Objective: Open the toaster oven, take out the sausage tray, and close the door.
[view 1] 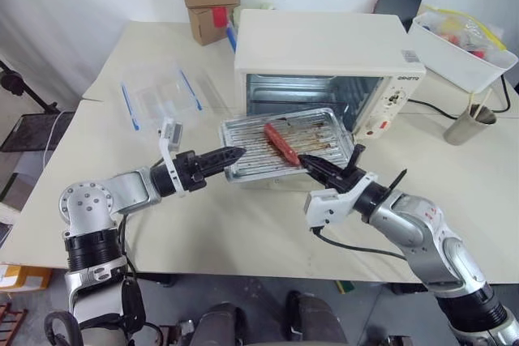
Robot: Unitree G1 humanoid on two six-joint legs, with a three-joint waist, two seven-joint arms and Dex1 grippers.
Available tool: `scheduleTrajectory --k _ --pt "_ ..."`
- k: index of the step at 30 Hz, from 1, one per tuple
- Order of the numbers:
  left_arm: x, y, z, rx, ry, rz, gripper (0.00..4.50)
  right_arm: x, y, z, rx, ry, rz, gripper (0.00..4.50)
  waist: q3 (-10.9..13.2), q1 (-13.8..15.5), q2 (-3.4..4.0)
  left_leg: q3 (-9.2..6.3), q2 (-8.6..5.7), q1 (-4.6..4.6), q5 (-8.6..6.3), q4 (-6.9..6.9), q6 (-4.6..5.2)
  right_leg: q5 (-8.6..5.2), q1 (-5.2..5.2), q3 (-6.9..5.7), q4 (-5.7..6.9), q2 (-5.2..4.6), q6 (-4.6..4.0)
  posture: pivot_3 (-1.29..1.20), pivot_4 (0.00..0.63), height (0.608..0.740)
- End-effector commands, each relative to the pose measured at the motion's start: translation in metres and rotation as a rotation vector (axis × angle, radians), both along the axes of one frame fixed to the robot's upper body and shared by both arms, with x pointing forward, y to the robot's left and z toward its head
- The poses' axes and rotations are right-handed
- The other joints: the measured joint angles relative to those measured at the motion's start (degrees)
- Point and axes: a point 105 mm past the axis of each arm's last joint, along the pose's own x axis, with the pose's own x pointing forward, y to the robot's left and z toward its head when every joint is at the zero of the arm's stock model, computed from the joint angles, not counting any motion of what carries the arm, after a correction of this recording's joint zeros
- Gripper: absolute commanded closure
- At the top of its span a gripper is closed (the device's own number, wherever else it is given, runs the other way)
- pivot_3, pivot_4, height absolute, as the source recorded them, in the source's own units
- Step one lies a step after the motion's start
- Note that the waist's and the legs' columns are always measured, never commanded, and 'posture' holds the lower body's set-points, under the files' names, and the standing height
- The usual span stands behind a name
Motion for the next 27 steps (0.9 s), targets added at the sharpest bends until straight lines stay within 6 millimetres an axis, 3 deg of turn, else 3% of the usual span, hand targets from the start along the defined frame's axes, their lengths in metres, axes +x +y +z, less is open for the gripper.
scheduleTrajectory --k 1,6,14,15,20,27 --pt "0.0 0.0 0.009 -0.063 0.003 0.01 0.63 -0.005 0.007 0.007 0.013 -0.02 0.063 4.5 0.0 0.0 0.0 0.0 0.0 0.0 0.0 0.0 0.0 0.0 0.0 0.0 0.0 0.0 0.0 0.0 0.15 0.74" --pt "0.001 0.0 0.011 -0.096 0.029 0.024 1.91 -0.004 0.007 0.006 0.007 -0.014 0.083 4.5 0.0 0.0 0.0 0.01 0.0 0.01 0.0 0.0 -0.01 0.0 -0.01 0.01 0.01 0.01 0.0 0.0 0.15 0.74" --pt "-0.002 0.005 0.001 -0.131 0.128 0.044 4.42 -0.005 0.006 0.006 0.084 0.065 0.101 4.5 0.0 0.0 0.0 0.02 0.0 0.05 0.0 0.0 -0.03 0.0 0.0 0.04 0.05 0.02 0.0 0.0 0.15 0.74" --pt "-0.002 0.005 -0.001 -0.137 0.142 0.051 4.47 -0.005 0.006 0.006 0.094 0.075 0.101 4.5 0.0 0.0 0.0 0.01 -0.01 0.05 0.0 0.0 -0.03 0.0 0.01 0.04 0.04 0.01 0.0 0.0 0.15 0.74" --pt "0.001 0.01 -0.002 -0.198 0.212 0.109 4.5 -0.003 0.001 0.007 0.093 0.085 0.088 3.04 0.0 0.0 0.0 0.01 -0.01 0.08 -0.01 0.0 -0.04 0.0 0.02 0.07 0.06 -0.01 -0.01 0.0 0.15 0.74" --pt "-0.002 0.034 -0.004 -0.281 0.236 0.192 4.5 -0.003 -0.029 0.004 0.098 0.131 0.025 0.67 0.0 0.2 -0.02 0.02 -0.05 0.09 -0.01 0.01 -0.05 0.0 0.05 0.09 0.05 -0.01 -0.01 0.0 0.15 0.74"
